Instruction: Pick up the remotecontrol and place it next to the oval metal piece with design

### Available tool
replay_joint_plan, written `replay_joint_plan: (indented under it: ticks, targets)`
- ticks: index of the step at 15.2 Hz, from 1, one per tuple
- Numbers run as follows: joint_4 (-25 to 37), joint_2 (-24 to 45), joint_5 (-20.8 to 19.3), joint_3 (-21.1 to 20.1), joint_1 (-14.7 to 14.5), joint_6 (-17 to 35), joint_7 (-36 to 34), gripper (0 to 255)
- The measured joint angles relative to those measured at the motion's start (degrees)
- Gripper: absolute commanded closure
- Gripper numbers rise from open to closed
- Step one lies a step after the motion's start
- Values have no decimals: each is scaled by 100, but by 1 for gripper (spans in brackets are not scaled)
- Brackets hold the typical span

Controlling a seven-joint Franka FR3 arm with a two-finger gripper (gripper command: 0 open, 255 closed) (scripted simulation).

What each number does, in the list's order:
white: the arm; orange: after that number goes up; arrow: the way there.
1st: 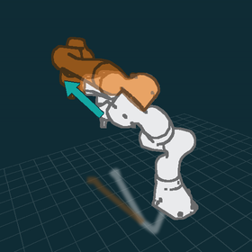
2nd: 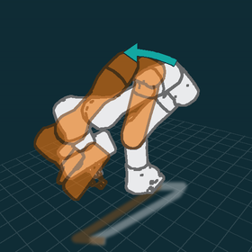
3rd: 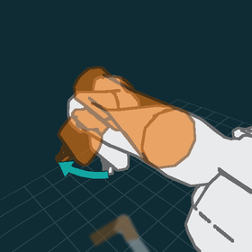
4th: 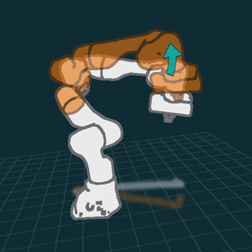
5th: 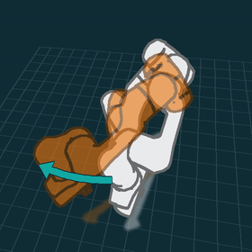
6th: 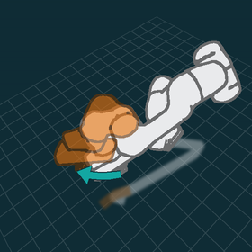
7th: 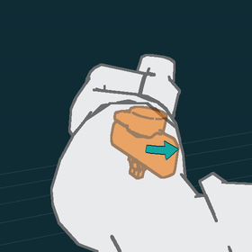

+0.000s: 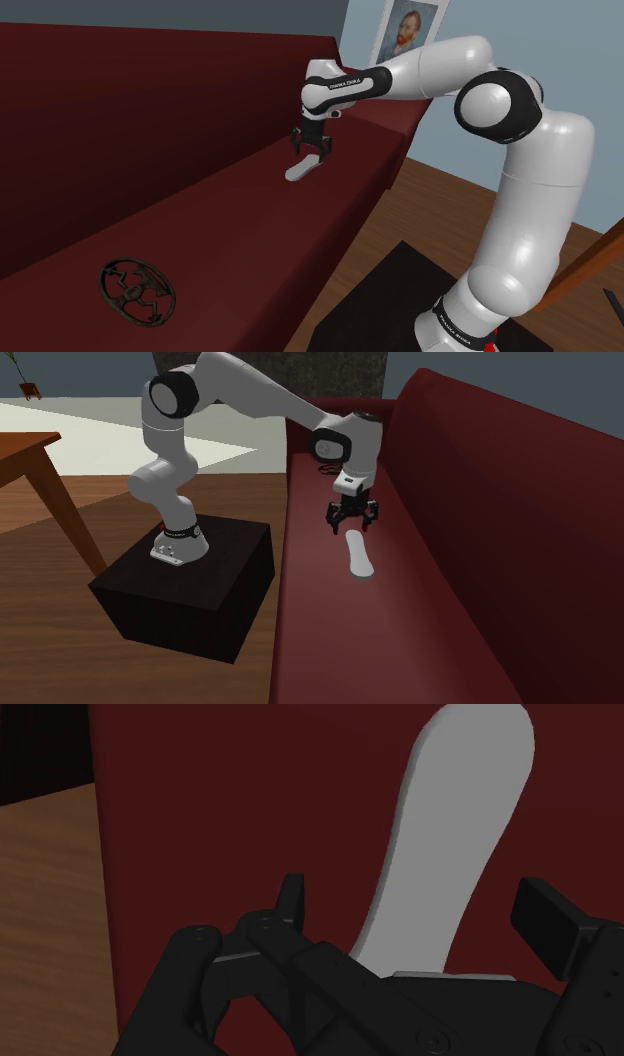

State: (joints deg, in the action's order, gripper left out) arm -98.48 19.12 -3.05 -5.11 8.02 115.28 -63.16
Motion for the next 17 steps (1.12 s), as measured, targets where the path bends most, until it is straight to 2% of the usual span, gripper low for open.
replay_joint_plan:
  ticks: [2,4,11,17]
  targets:
    - [476,428,19,79,7,-12,-276,0]
    - [623,599,29,116,16,23,-384,0]
    - [462,835,17,137,20,424,-431,0]
    - [432,850,15,138,18,473,-434,0]
